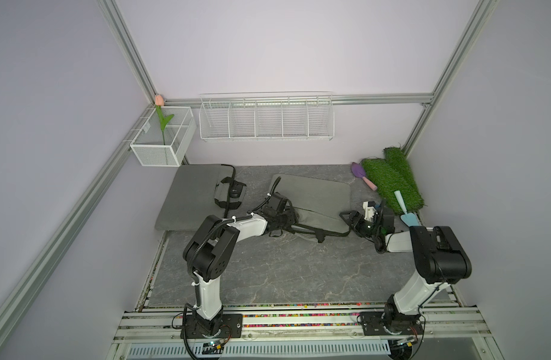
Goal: Put the mouse into the laptop bag
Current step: Adjust the zippered laptop bag at the center of the board.
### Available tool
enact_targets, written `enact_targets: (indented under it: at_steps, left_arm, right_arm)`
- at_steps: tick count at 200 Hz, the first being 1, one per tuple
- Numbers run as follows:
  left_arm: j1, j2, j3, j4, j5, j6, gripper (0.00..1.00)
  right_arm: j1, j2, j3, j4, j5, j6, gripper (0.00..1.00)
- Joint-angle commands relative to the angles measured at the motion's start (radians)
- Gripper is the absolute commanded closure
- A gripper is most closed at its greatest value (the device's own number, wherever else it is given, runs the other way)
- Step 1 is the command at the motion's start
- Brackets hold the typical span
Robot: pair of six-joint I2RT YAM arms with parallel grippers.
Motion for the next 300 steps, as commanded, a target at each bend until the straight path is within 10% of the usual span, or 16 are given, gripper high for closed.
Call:
enact_targets:
  at_steps: [1, 146, 188, 228, 300]
  left_arm:
    - [-0.008, -0.005, 0.003, -0.074, 0.023, 0.01, 0.31]
    - [-0.003, -0.129, 0.075, -0.225, 0.025, 0.066, 0.32]
    - [-0.076, -0.376, -0.028, -0.228, -0.025, 0.006, 0.19]
    - [-0.27, -0.59, -0.385, 0.16, -0.171, -0.231, 0.13]
    - [-0.326, -0.31, -0.495, 0.624, -0.205, -0.435, 0.14]
  right_arm:
    - [0.011, -0.059, -0.062, -0.137, 0.039, -0.07, 0.12]
    - [0.047, -0.013, -0.036, -0.011, 0.109, -0.045, 0.05]
    - [0.163, -0.016, -0.009, -0.067, 0.166, -0.057, 0.22]
    - [0.311, -0.1, -0.027, -0.112, 0.263, -0.012, 0.35]
    - [0.423, -0.178, -0.019, -0.173, 0.343, 0.011, 0.44]
